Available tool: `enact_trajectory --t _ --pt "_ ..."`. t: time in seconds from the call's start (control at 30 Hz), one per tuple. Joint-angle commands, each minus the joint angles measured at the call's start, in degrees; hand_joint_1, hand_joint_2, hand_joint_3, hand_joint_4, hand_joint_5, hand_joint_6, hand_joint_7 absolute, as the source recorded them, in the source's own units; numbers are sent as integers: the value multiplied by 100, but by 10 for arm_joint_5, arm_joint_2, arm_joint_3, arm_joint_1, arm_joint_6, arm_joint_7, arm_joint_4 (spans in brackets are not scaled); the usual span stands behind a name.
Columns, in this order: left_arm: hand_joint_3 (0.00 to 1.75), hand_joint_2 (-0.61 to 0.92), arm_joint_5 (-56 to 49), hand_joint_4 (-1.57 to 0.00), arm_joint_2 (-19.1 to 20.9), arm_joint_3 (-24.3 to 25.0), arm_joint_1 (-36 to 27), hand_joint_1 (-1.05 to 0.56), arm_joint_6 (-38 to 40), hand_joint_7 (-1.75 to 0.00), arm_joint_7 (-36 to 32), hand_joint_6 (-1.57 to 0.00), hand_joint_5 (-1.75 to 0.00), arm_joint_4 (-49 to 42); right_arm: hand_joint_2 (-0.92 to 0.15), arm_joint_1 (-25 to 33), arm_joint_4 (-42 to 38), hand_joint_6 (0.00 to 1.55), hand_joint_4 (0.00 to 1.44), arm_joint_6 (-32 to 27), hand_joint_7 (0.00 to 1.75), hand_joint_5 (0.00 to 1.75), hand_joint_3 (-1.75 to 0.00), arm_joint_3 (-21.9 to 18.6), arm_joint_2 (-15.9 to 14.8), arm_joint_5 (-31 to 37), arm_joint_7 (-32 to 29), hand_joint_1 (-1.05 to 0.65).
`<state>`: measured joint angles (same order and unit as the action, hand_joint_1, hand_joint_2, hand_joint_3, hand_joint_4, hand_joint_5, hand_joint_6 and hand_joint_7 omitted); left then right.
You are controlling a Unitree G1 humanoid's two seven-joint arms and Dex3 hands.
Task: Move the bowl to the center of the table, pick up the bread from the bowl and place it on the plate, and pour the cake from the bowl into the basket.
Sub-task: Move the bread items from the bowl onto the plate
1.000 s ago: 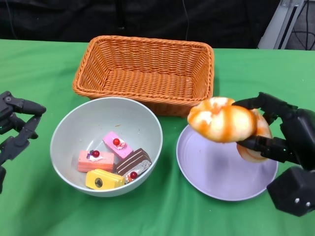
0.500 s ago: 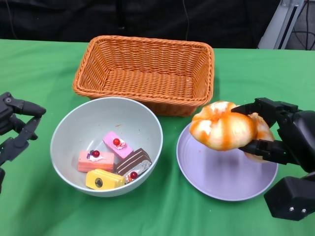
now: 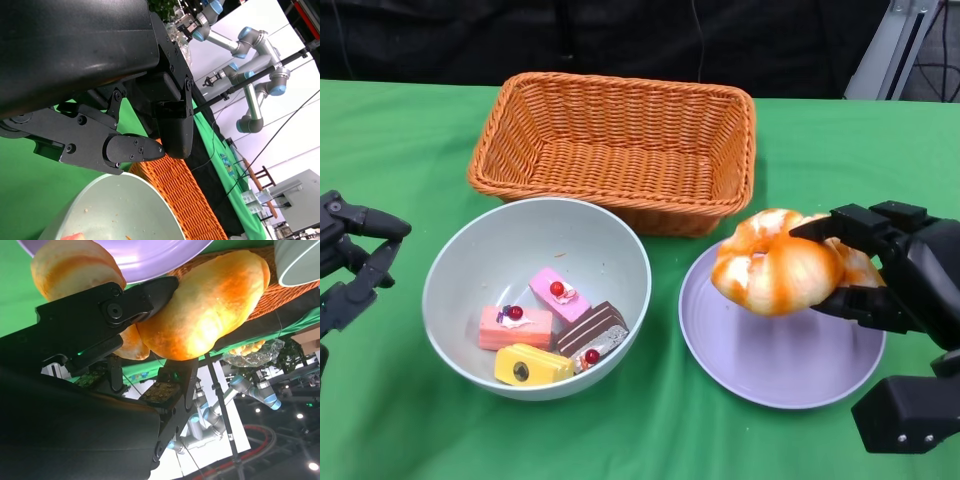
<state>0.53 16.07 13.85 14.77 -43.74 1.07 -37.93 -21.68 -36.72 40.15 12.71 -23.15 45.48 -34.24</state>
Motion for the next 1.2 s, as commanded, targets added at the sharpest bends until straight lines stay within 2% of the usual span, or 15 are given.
enact_trajectory --t 0.03,0.43,0.7,0.8,1.0,1.03,1.2 --pt "33 92 5 -82 13 4 4 -24 -6 -107 4 -84 -153 0 -82 -15 -13 99 83 3 67 125 0 12 -13 8 -26 -14" --pt "33 92 5 -81 13 3 -3 -24 -1 -107 4 -83 -153 12 -80 -43 -67 106 87 -10 48 110 0 64 3 28 -77 -16" --pt "33 92 7 -81 11 3 -8 -23 5 -107 7 -83 -152 22 -80 -52 -92 110 87 -12 41 110 0 96 12 35 -105 -15" --pt "33 92 7 -81 10 2 -10 -24 8 -107 7 -83 -152 27 -81 -54 -97 111 84 -14 40 116 0 105 14 39 -114 -16" --pt "34 92 10 -82 8 1 -12 -23 15 -107 10 -83 -152 35 -81 -54 -106 111 81 -9 38 121 0 115 18 35 -105 -16" --pt "34 92 8 -82 8 2 -12 -23 16 -108 8 -83 -152 35 -81 -51 -100 111 81 -17 37 121 0 118 16 35 -89 -16" --pt "34 92 4 -82 10 1 -14 -23 14 -106 8 -83 -152 36 -84 -43 -80 109 81 -44 36 104 -1 127 12 37 -53 -18"
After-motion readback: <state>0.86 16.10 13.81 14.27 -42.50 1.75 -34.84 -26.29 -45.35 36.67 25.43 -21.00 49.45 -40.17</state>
